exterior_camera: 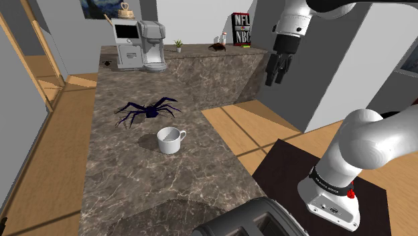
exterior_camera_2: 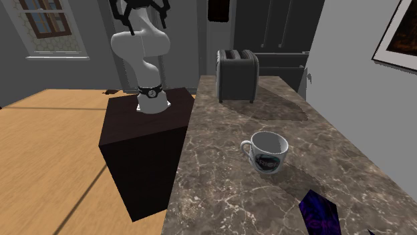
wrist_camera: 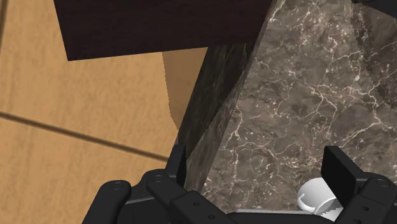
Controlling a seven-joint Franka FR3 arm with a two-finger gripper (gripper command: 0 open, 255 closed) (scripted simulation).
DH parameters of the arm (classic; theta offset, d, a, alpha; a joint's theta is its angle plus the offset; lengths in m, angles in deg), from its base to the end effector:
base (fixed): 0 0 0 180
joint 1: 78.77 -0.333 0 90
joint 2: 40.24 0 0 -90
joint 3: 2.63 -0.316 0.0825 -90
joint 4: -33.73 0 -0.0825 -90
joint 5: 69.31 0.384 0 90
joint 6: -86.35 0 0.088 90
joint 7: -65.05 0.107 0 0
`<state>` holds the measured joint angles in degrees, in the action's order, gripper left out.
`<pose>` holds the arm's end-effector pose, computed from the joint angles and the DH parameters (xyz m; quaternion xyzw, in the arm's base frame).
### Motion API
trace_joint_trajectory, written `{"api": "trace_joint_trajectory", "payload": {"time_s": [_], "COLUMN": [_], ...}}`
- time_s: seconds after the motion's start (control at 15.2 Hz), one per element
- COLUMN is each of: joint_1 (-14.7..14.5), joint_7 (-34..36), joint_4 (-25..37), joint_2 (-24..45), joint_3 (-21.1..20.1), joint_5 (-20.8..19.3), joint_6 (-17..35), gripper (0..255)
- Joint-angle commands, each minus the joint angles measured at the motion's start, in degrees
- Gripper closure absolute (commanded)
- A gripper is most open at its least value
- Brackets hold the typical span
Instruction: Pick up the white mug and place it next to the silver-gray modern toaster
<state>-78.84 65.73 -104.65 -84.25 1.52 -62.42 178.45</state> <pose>0.3126 -0.0149 0.5609 -0.9956 0.0342 0.0188 0.0855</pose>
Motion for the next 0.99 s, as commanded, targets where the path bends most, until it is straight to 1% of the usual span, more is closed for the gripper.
{"api": "trace_joint_trajectory", "payload": {"time_s": [0.0, 0.26, 0.53, 0.92], "joint_1": [0.00, -1.58, -2.88, -4.24], "joint_7": [0.00, 3.37, 6.75, 12.22], "joint_4": [0.00, 0.00, 1.29, 5.58], "joint_2": [0.00, 5.61, 12.26, 23.71], "joint_3": [0.00, -3.99, -7.78, -13.01], "joint_5": [0.00, 1.70, 2.70, 2.36], "joint_6": [0.00, 6.21, 12.10, 19.85], "gripper": [0, 0, 0, 0]}}
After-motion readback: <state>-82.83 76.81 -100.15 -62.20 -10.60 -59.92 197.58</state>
